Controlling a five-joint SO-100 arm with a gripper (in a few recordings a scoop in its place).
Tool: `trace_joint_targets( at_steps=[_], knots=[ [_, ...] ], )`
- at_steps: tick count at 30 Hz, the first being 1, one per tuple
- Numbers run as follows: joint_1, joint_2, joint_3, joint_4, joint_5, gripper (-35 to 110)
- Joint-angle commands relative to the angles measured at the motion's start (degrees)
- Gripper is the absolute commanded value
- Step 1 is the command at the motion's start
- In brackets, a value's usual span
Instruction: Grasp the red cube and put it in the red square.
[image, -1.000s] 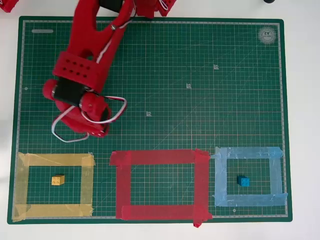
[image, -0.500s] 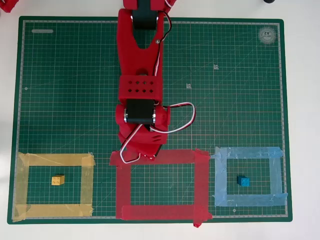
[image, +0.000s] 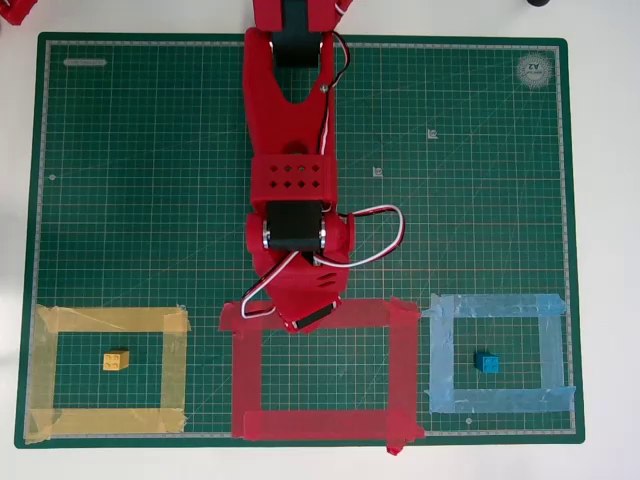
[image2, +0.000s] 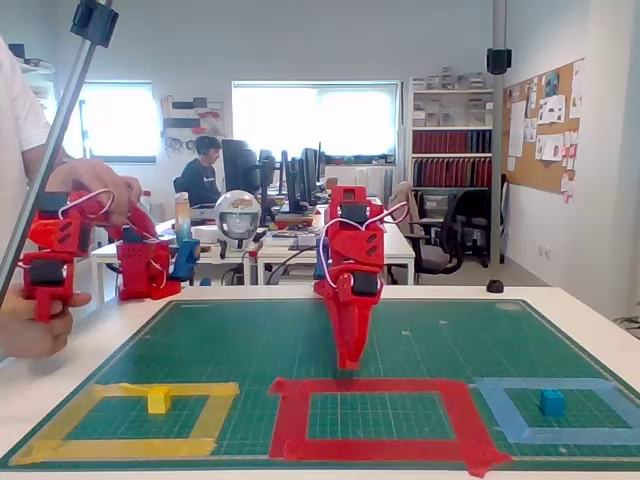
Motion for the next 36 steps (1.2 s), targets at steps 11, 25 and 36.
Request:
trace_joint_targets(
  at_steps=[11,25,36],
  knots=[
    [-1.3,-7.7,-19.8,9.2,7.8,-1],
    [-0.4,-11.3,-21.3,3.2,8.6,-1],
    [0.9,-11.9,-21.3,-1.1,8.6,7]
  ],
)
